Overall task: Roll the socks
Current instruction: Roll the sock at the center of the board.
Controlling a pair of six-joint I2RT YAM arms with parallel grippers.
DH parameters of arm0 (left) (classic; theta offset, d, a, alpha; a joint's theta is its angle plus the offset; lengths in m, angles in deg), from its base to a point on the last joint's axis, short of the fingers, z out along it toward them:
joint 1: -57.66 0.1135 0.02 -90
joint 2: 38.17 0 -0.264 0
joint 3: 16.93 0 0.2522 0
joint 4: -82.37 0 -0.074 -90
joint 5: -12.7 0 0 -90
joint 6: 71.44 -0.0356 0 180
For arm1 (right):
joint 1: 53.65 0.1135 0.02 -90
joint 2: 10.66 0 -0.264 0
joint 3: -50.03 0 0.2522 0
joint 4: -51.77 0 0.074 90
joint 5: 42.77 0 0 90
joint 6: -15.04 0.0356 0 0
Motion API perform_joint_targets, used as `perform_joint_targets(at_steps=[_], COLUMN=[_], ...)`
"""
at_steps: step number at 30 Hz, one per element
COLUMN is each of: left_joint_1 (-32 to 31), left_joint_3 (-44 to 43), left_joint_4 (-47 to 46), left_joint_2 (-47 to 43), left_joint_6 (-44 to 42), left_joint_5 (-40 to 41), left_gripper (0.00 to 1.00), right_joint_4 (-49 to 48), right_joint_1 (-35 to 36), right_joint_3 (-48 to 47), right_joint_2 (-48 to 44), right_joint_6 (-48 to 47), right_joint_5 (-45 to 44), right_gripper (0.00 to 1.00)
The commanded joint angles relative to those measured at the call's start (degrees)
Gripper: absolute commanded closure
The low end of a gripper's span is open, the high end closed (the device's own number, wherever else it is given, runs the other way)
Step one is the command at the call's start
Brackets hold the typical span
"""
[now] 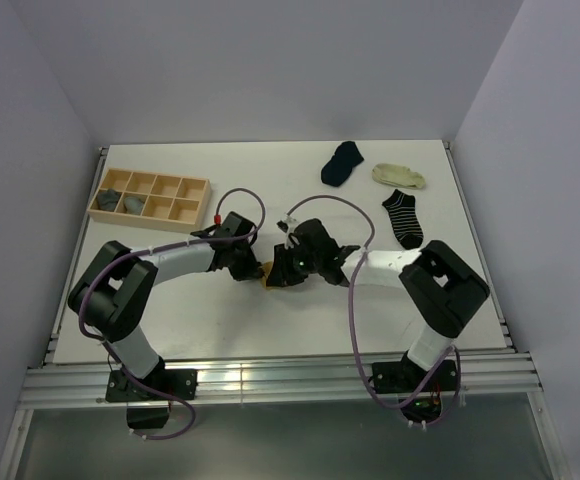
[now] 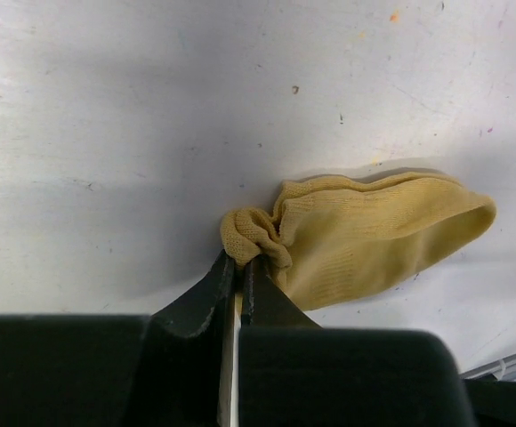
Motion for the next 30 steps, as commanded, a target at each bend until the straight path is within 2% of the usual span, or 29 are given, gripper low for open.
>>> perform_joint_targets(at_steps=[1,9,16,23,26,30], left_joint_1=[0.1,0.1,0.1,0.1,0.1,0.1], left_joint_3=[1.6,1.5,1.4,1.3,0.8,0.3], left_joint_4=[11.5,12.5,13.0,13.0,13.3,14.0], left_joint_2=[2.0,1.5,0.9,0.7,0.9,0.9], left_joint_6=[-3.6,-3.9,-3.7,-3.7,-3.9,-4.1], left_joint_5=[7.0,7.2,7.7,7.2,7.1,6.7], left_gripper=[0.99,0.99,1.0,1.0,1.0,1.0], right_joint_4=[-5.0,-14.8,-15.3,-11.2,-8.9,-6.5], right_joint_1=[1.3,1.5,0.5,-1.2,0.3,5.5], right_joint_3=[-3.7,-3.7,-0.3,3.9,3.7,2.4], right_joint_2=[3.2,8.9,10.1,5.0,1.1,-2.9], right_joint_6=[0.9,5.2,6.2,3.8,1.1,-4.0], right_joint_5=[0.4,3.1,-1.8,-6.9,-10.6,-18.0], right_gripper=[0.74,0.76,0.77,0.78,0.78,0.75])
